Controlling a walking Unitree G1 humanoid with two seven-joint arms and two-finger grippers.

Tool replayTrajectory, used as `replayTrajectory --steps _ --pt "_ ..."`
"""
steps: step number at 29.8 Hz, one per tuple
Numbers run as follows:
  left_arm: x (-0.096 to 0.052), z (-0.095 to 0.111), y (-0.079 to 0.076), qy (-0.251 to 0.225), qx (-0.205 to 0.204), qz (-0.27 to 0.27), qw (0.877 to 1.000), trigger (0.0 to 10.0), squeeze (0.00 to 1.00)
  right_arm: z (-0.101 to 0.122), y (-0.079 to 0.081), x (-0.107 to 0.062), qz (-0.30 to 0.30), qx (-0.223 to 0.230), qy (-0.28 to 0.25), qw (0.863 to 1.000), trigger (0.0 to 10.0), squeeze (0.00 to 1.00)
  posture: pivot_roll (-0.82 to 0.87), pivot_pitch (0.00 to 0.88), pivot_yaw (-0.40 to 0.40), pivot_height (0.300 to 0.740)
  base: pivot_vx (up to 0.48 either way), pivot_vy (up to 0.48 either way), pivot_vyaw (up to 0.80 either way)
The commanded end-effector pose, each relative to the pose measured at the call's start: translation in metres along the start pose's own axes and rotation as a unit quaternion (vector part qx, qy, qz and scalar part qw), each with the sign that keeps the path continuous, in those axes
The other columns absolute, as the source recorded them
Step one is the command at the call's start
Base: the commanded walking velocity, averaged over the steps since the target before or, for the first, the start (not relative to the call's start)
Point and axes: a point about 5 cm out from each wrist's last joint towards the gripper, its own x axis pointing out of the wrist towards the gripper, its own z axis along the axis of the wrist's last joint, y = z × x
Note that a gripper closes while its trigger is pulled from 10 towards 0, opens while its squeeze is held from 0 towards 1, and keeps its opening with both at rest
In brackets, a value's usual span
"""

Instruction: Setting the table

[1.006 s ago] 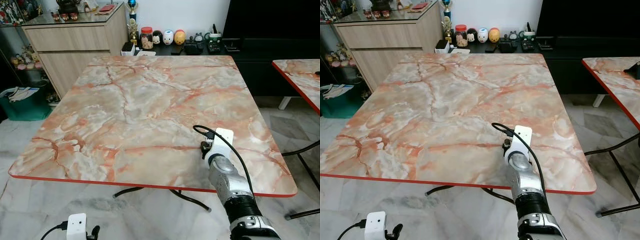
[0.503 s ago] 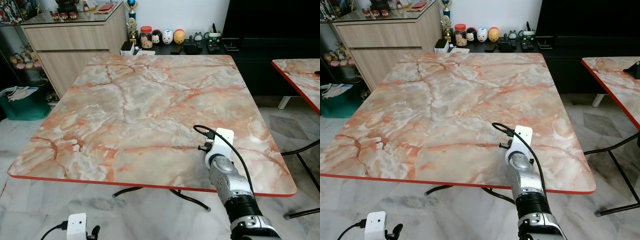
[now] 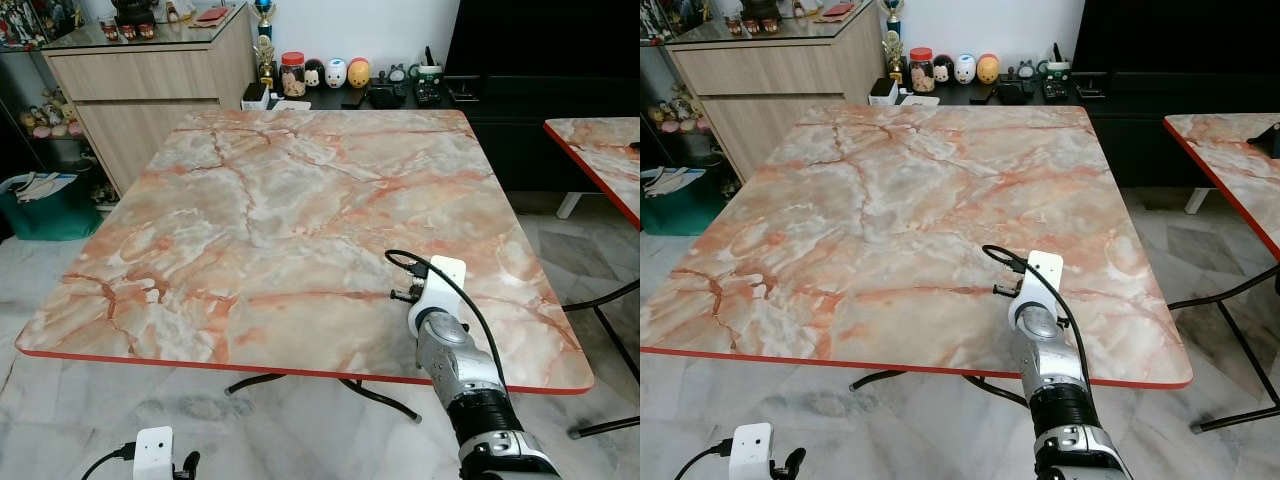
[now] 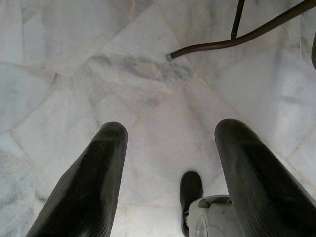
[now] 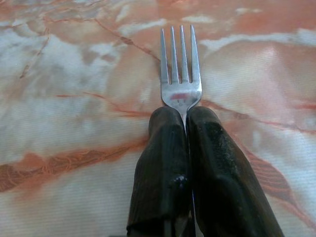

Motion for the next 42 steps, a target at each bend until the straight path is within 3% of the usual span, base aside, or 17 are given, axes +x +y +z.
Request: replayTrajectory --steps 1,7,9,10,16,22,23,24,25,30,35,42 --pt "-0.002 -0.005 0.002 0.012 0.004 0.000 1.000 10.0 0.00 0.003 0.006 0.000 0.009 -0.008 0.001 1.000 0.0 0.00 -0.08 0.000 0.045 0.732 0.000 0.000 0.00" --pt "-0.002 -0.006 0.003 0.015 0.004 0.001 1.000 10.0 0.00 0.011 0.012 -0.003 0.022 -0.038 -0.037 0.998 0.0 0.00 -0.07 0.000 0.042 0.732 0.000 0.000 0.00" --pt "-0.002 -0.007 0.003 0.017 0.004 0.001 1.000 10.0 0.00 0.014 0.016 -0.005 0.037 -0.047 -0.052 0.997 0.6 0.00 -0.07 0.000 0.041 0.732 0.000 0.000 0.00" --pt "-0.002 -0.007 0.003 0.018 0.004 0.002 1.000 10.0 0.00 0.017 0.018 -0.007 0.045 -0.055 -0.068 0.995 10.0 0.00 -0.07 0.000 0.040 0.732 0.000 0.000 0.00" --pt "-0.003 -0.011 0.004 0.025 0.002 0.004 1.000 10.0 0.00 0.031 0.020 -0.021 0.058 -0.083 -0.157 0.982 10.0 0.00 -0.08 0.000 0.039 0.732 0.000 0.000 0.00" --pt "-0.004 -0.012 0.005 0.024 0.003 0.009 1.000 10.0 0.00 0.041 0.013 -0.039 0.084 -0.121 -0.244 0.959 10.0 0.00 -0.08 0.000 0.037 0.732 0.000 0.000 0.00" --pt "-0.004 -0.012 0.005 0.025 0.003 0.009 1.000 10.0 0.00 0.044 0.011 -0.044 0.092 -0.134 -0.263 0.951 10.0 0.00 -0.08 0.000 0.037 0.732 0.000 0.000 0.00" --pt "-0.004 -0.012 0.005 0.025 0.005 0.010 1.000 10.0 0.00 0.047 0.008 -0.054 0.106 -0.163 -0.298 0.935 10.0 0.00 -0.08 0.000 0.036 0.732 0.000 0.000 0.00" --pt "-0.004 -0.012 0.006 0.025 0.005 0.010 1.000 10.0 0.00 0.048 0.006 -0.057 0.110 -0.170 -0.310 0.929 10.0 0.00 -0.08 0.000 0.036 0.732 0.000 0.000 0.00" --pt "-0.004 -0.013 0.006 0.025 0.008 0.012 1.000 10.0 0.00 0.048 -0.009 -0.068 0.099 -0.178 -0.339 0.919 10.0 0.00 -0.08 0.000 0.039 0.732 0.000 0.000 0.00" --pt "-0.005 -0.013 0.007 0.025 0.009 0.011 1.000 10.0 0.00 0.056 -0.012 -0.075 0.107 -0.179 -0.357 0.910 10.0 0.00 -0.09 0.000 0.040 0.732 0.000 0.000 0.00" --pt "-0.006 -0.013 0.012 0.023 0.017 0.013 1.000 10.0 0.00 0.050 -0.017 -0.088 0.129 -0.205 -0.361 0.901 10.0 0.00 -0.09 0.000 0.037 0.732 0.000 0.000 0.00"
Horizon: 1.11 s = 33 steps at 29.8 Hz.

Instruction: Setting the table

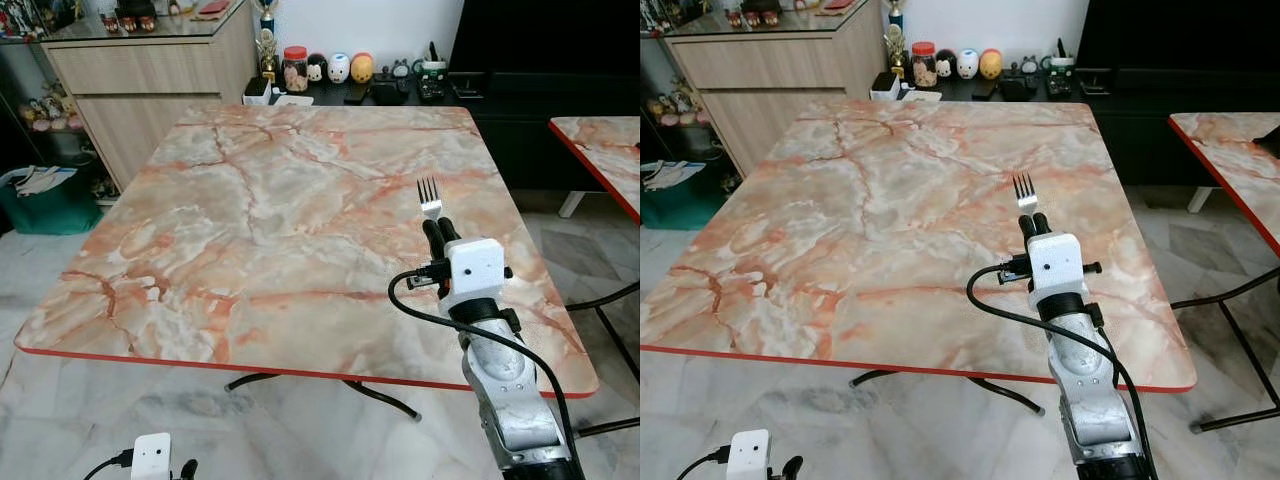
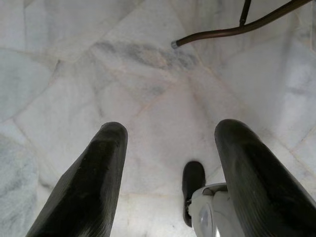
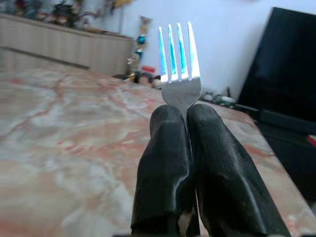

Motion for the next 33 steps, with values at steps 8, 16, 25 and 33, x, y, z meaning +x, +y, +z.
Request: replayTrajectory --steps 8,16,25,33 --pt "-0.006 -0.011 0.019 0.018 0.016 0.020 1.000 10.0 0.00 0.004 -0.007 -0.004 0.010 -0.005 -0.003 1.000 10.0 0.00 -0.09 0.000 0.035 0.732 0.000 0.000 0.00" --pt "-0.004 -0.008 0.009 0.006 0.022 0.003 1.000 10.0 0.00 0.012 0.003 0.004 0.013 0.011 -0.016 1.000 10.0 0.00 -0.10 0.000 0.034 0.732 0.000 -0.195 0.00" --pt "0.000 0.004 0.003 -0.017 0.027 -0.006 0.999 10.0 0.00 0.018 0.005 0.011 0.008 0.020 -0.031 0.999 10.0 0.00 -0.11 0.000 0.036 0.732 0.000 -0.458 0.00" --pt "0.001 0.007 -0.001 -0.025 0.028 -0.011 0.999 10.0 0.00 0.022 0.001 0.016 -0.012 0.041 -0.036 0.998 10.0 0.00 -0.11 0.000 0.034 0.732 0.000 -0.457 -0.20"
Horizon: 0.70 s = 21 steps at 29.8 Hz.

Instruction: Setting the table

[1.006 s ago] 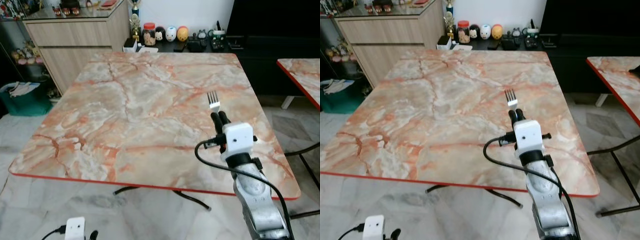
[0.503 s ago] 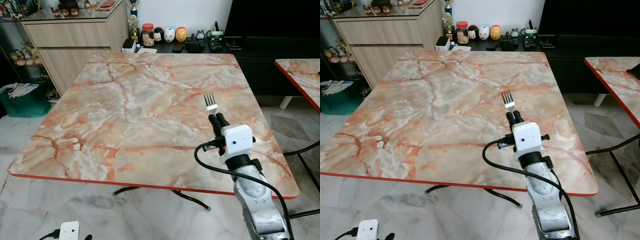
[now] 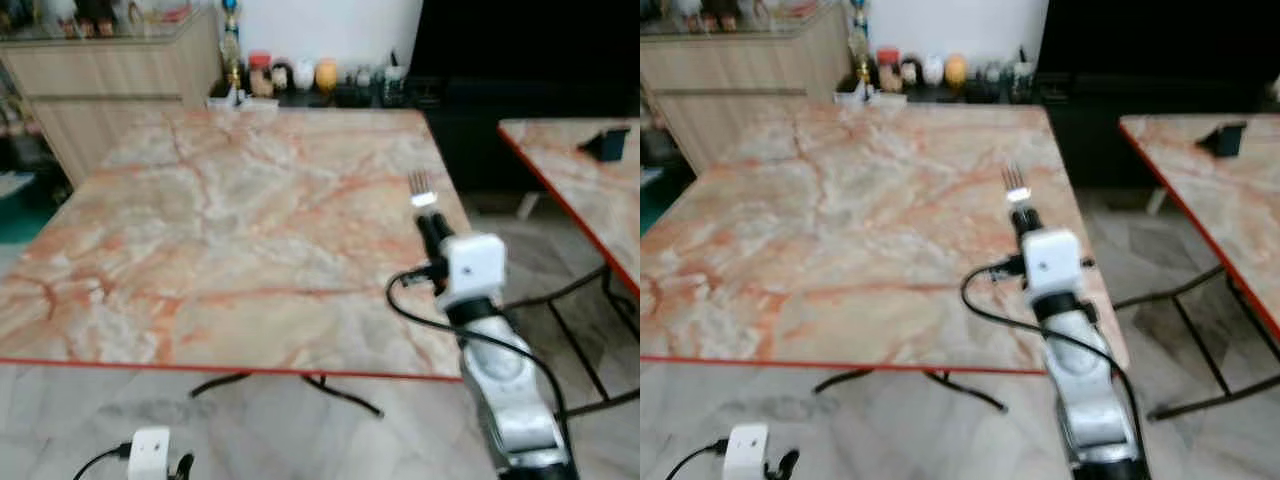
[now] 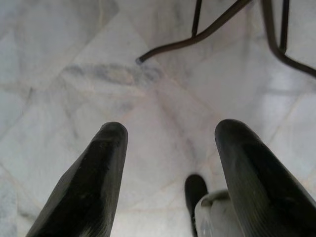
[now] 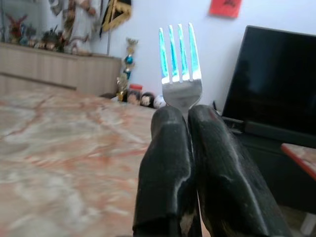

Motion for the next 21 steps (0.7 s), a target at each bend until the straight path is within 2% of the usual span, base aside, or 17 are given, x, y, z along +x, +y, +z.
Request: replayTrajectory --steps 1,4,11,15,21 --pt "0.001 0.001 -0.007 -0.002 -0.003 -0.007 1.000 10.0 0.00 -0.001 -0.013 -0.001 -0.028 0.004 0.006 1.000 10.0 0.00 -0.11 0.000 0.034 0.732 0.000 -0.454 -0.77" --pt "0.001 0.002 -0.009 -0.004 -0.003 -0.010 1.000 10.0 0.00 0.001 -0.013 0.001 -0.030 0.003 -0.002 1.000 10.0 0.00 -0.11 0.000 0.031 0.732 0.000 -0.452 -0.67" --pt "0.002 0.005 -0.013 -0.010 -0.003 -0.015 1.000 10.0 0.00 0.008 -0.008 0.006 -0.019 0.000 -0.016 1.000 10.0 0.00 -0.11 0.000 0.030 0.732 0.000 -0.446 0.00" --pt "0.002 0.006 -0.014 -0.012 -0.002 -0.017 1.000 10.0 0.00 0.018 -0.012 0.012 -0.025 0.002 -0.037 0.999 10.0 0.00 -0.11 0.000 0.033 0.732 0.000 -0.442 0.00" --pt "0.003 0.007 -0.014 -0.013 -0.001 -0.019 1.000 10.0 0.00 0.021 -0.009 0.015 -0.018 0.002 -0.043 0.999 10.0 0.00 -0.11 0.000 0.032 0.732 0.000 -0.441 0.00"
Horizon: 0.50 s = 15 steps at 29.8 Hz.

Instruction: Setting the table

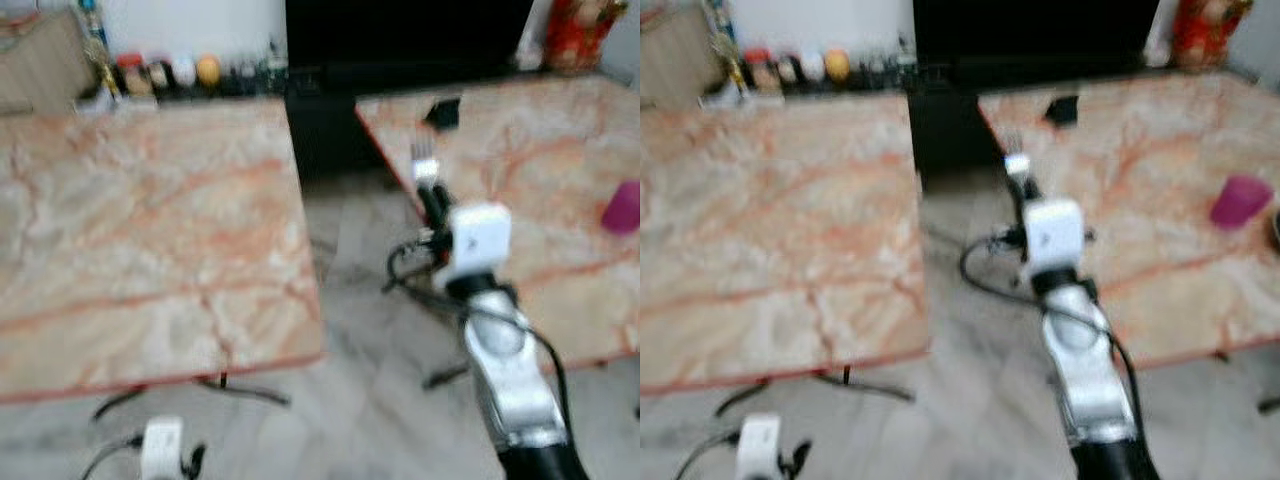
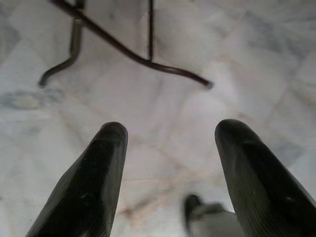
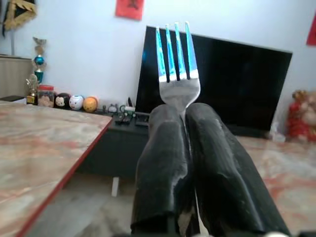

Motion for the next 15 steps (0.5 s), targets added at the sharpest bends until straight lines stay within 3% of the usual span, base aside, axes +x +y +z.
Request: replayTrajectory --steps 1,15 --pt "-0.0019 -0.0046 0.0064 0.011 0.005 0.006 1.000 10.0 0.00 0.0065 0.0099 0.0030 0.015 0.011 -0.014 1.000 10.0 0.00 -0.11 0.000 0.031 0.732 0.000 -0.439 0.00" --pt "-0.0037 -0.0103 0.0065 0.024 0.000 0.009 1.000 10.0 0.00 0.0111 0.0102 0.0073 0.009 0.014 -0.019 1.000 10.0 0.00 -0.12 0.000 0.037 0.732 0.000 -0.434 0.00"
